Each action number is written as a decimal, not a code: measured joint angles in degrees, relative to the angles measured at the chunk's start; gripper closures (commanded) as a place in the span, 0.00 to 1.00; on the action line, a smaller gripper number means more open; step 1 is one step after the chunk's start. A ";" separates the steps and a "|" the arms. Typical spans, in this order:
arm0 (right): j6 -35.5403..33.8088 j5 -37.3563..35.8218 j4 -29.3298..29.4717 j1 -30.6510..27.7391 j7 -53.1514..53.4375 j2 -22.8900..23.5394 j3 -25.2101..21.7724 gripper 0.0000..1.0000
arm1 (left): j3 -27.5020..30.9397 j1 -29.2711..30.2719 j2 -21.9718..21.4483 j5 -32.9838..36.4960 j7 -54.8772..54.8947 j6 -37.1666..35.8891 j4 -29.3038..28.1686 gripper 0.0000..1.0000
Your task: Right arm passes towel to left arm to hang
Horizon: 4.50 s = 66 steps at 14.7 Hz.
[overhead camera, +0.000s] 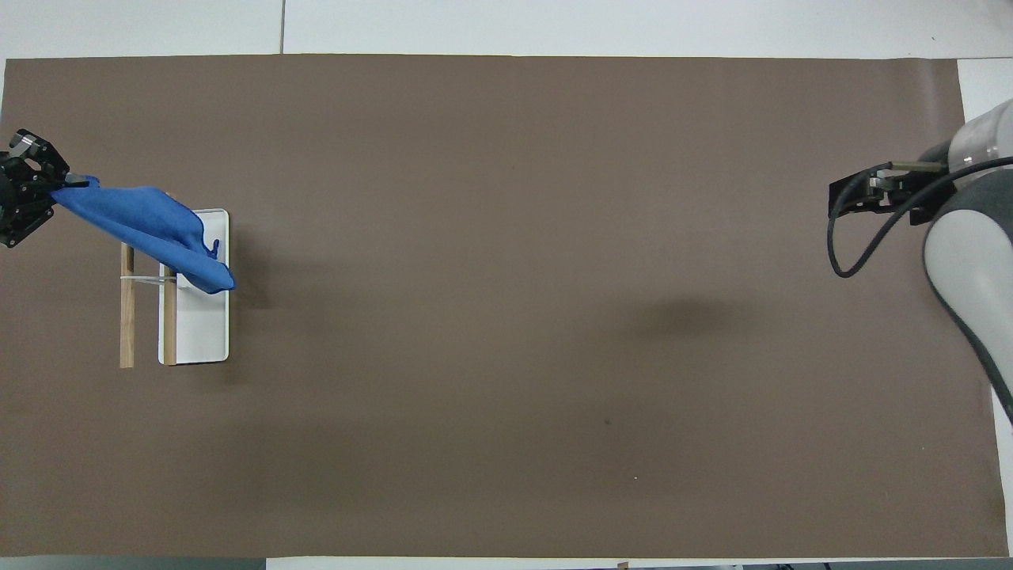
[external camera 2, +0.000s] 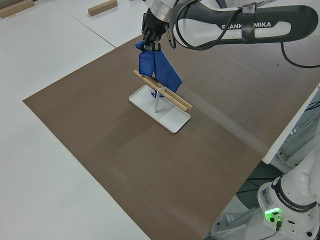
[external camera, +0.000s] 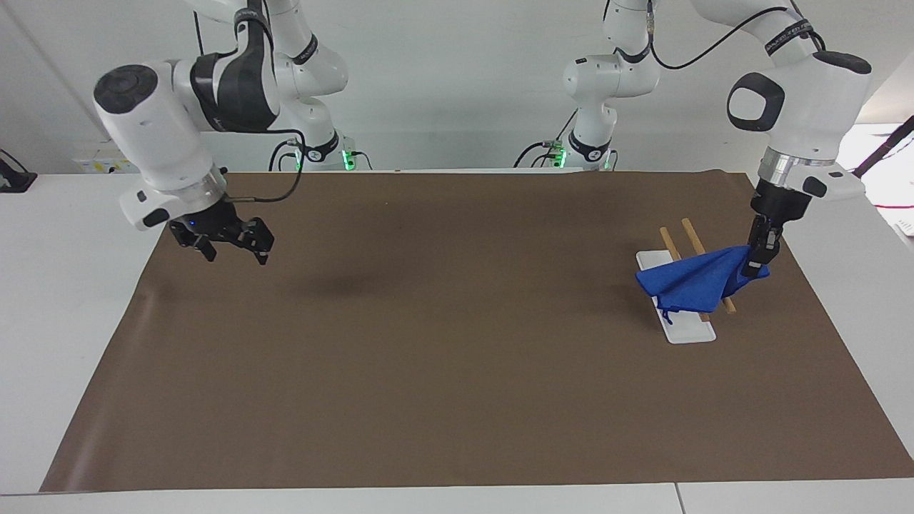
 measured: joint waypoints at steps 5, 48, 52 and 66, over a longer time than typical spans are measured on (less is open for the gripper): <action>-16.10 -0.86 10.56 -1.33 -1.83 -3.11 0.00 0.00 | 0.09 4.58 -2.01 0.00 12.93 -0.01 -3.88 1.00; -17.81 -0.91 12.02 -1.18 -4.91 -1.87 0.85 0.00 | -1.91 -4.55 0.03 3.54 32.60 -33.05 15.57 0.00; -17.81 -0.91 12.02 -1.18 -4.91 -1.87 0.85 0.00 | -1.62 -4.51 0.32 3.68 37.64 -37.57 17.70 0.00; -17.81 -0.91 12.01 -1.21 -4.91 -1.87 0.85 0.00 | -0.29 0.61 0.40 3.88 44.77 -40.17 18.18 0.00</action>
